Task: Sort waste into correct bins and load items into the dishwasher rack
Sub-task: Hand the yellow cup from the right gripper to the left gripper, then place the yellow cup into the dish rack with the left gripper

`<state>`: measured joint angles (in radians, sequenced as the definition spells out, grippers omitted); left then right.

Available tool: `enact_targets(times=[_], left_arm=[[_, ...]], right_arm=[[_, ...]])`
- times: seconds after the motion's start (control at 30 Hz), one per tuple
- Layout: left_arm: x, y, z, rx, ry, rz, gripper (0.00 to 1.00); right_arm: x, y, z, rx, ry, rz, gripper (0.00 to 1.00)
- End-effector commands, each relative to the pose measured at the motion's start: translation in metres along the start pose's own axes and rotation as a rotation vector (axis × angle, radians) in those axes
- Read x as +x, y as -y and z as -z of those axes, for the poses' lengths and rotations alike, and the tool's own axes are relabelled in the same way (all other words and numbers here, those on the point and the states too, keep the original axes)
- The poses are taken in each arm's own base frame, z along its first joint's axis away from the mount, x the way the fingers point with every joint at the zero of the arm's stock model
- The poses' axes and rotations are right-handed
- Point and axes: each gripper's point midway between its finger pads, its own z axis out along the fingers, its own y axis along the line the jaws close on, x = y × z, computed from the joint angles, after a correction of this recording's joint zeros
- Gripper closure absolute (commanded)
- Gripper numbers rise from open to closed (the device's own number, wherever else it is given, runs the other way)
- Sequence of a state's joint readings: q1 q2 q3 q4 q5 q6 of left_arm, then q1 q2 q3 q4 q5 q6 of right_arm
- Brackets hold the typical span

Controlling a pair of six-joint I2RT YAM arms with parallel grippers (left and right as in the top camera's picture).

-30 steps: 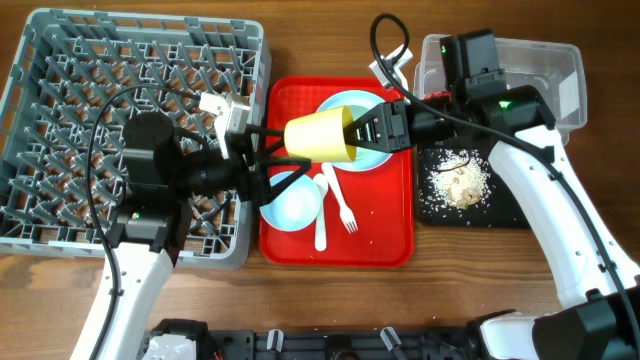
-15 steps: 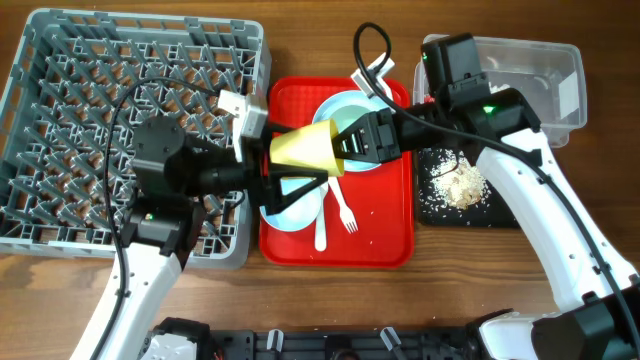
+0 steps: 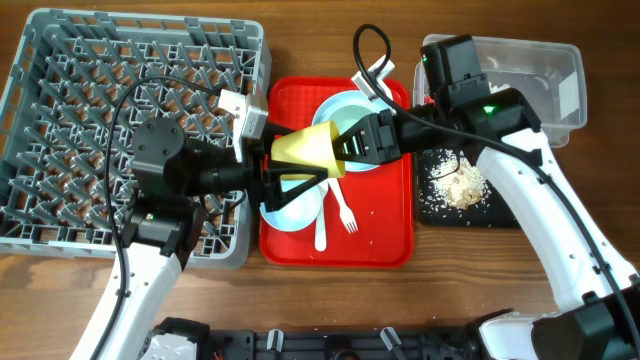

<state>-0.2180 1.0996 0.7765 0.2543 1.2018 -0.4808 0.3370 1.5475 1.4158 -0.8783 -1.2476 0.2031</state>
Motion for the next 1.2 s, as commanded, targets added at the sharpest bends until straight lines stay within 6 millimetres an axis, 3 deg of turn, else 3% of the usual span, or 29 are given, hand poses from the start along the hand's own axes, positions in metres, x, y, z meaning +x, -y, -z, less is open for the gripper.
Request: enact_targets(times=[0.0,0.13,0.23,0.5,0.57,0.63,0.67,0.8,0.93,1.07,1.17], left_arm=[[-0.006,0.000,-0.001,-0.013,0.014,-0.014,0.18],[-0.006,0.000,-0.001,-0.013,0.014,-0.014,0.23],[-0.006,0.000,-0.001,-0.013,0.013,-0.013,0.36],[-0.002,-0.006,0.001,-0.032,0.005,-0.004,0.50],[0.003,-0.015,0.006,-0.068,-0.001,0.006,0.51],[0.005,-0.038,0.019,-0.168,0.018,0.072,0.52],[0.006,-0.055,0.032,-0.246,0.032,0.089,0.57],[0.016,-0.106,0.073,-0.527,0.084,0.214,0.63],[0.040,-0.148,0.132,-0.861,0.127,0.386,0.96],[0.057,-0.152,0.202,-1.174,0.161,0.549,0.96],[0.068,-0.136,0.258,-1.466,0.143,0.657,0.96]], right_arm=[[0.001,0.002,-0.002,-0.007,-0.009,0.008,0.96],[0.001,0.002,-0.002,-0.007,-0.009,0.009,0.95],[0.001,0.002,-0.002,-0.007,-0.008,0.012,0.76],[0.001,0.002,-0.002,-0.007,-0.007,0.012,0.71],[-0.001,0.010,-0.001,0.041,0.004,0.008,0.65],[-0.005,0.034,0.004,0.173,0.031,-0.010,0.59],[-0.008,0.065,0.017,0.344,0.070,-0.069,0.58],[-0.005,0.110,0.052,0.612,0.118,-0.146,0.58],[0.005,0.129,0.079,0.732,0.129,-0.214,0.58],[0.015,0.140,0.108,0.871,0.145,-0.258,0.59],[0.023,0.144,0.127,0.973,0.154,-0.276,0.58]])
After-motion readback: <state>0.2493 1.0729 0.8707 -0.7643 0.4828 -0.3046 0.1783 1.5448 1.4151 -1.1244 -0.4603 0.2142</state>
